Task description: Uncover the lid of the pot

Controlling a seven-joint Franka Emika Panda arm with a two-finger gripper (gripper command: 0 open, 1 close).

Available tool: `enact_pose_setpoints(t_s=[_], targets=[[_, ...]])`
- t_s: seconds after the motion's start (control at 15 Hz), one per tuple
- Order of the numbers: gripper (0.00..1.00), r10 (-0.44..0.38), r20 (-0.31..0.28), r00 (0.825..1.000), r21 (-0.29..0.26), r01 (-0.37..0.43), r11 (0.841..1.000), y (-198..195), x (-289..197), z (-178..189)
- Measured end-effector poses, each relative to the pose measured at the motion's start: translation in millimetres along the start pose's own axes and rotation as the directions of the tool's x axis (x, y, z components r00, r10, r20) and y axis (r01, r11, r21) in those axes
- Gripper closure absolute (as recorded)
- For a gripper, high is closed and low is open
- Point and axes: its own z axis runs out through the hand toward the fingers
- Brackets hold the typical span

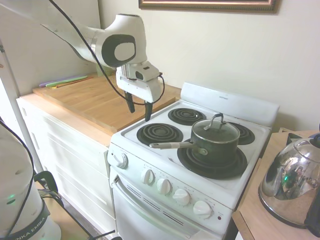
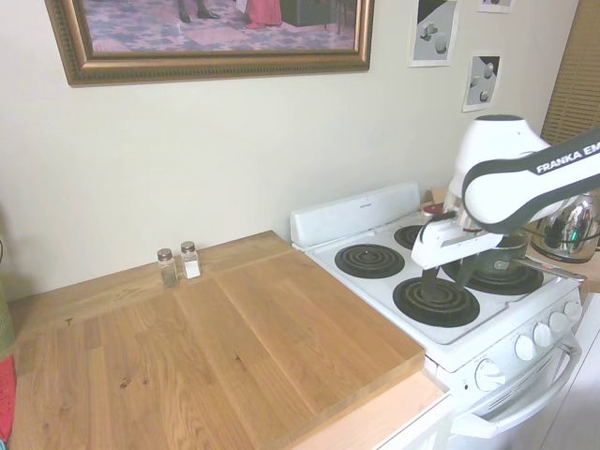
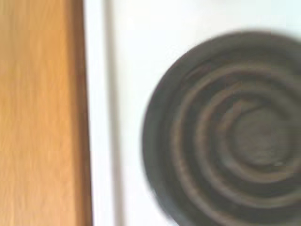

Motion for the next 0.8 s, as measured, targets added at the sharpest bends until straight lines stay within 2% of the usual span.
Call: enact_pose_setpoints(t_s=[0.27, 0.47, 0.8], targets=[[0.0, 0.05, -0.061, 0.997, 0.067, -0.046, 0.997, 27.2, 27.5, -42.5], [0.0, 0.075, -0.08, 0.994, 0.105, -0.066, 0.992, 56.1, 72.4, -74.9], [0.0, 0.147, -0.106, 0.983, 0.129, -0.133, 0.983, 74.3, 148.2, -93.5]])
